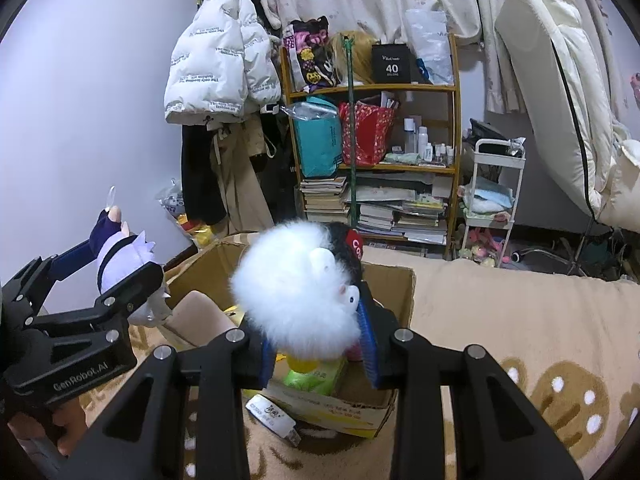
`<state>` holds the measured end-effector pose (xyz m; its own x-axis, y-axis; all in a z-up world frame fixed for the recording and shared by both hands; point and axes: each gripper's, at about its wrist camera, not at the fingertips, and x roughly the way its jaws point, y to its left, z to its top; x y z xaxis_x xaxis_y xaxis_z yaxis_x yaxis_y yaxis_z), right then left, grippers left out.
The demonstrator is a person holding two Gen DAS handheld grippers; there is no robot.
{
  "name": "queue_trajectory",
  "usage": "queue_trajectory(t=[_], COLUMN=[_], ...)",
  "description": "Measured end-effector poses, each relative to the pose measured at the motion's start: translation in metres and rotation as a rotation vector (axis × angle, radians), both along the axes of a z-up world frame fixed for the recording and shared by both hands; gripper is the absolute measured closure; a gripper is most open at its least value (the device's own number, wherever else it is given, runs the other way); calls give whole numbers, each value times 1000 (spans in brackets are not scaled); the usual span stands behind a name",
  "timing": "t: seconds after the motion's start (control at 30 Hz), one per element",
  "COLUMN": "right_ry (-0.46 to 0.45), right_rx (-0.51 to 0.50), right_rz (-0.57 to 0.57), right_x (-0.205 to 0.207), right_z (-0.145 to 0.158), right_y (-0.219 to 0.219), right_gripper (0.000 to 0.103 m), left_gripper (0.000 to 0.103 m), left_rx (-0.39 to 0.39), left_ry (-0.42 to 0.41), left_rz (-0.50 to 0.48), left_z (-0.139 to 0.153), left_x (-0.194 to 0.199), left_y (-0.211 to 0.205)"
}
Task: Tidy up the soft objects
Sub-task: 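Lift the doll with the left tool while the right tool carries the keychain over the box, then release the doll and the keychain into the box, opening both tools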
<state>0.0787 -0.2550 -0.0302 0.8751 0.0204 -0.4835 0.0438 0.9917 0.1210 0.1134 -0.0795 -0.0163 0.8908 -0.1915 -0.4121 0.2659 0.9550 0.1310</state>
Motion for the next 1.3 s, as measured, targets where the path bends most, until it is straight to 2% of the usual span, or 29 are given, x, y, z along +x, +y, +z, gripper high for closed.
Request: queue_trajectory(t=[0.13,0.33,0.5,0.73,0.87,0.93,1.07,1.27,1.3], right_ry=[19,79,93,92,108,117,123,115,114], right_rx=[-2,32,52,75,83,77,74,77,75], right_rz=[-13,-17,-5,21,31,33,29,18,16], right_x=[5,10,11,8,9,9,8,5,5], right_z=[-5,-23,-28,-28,-30,-31,-31,-29,-29], right_y=[-7,-15,-17,-20,-19,-19,-20,-22,-22], right_gripper=[66,65,65,62,62,62,61,53,49], left_gripper=[12,12,12,11,10,4,3,3,3], left_rx=[35,48,37,0,12,11,10,35,35], left_ry=[0,11,32,76,74,68,47,54,58], left_rz=[-17,-44,-61,-77,-77,-81,-98,-82,-77], left_z=[-8,-20,-26,-28,-27,-24,-18,-21,-21], left_x=[4,10,17,23,22,20,15,15,15], left_y=[-10,-21,-30,-30,-30,-30,-32,-30,-28])
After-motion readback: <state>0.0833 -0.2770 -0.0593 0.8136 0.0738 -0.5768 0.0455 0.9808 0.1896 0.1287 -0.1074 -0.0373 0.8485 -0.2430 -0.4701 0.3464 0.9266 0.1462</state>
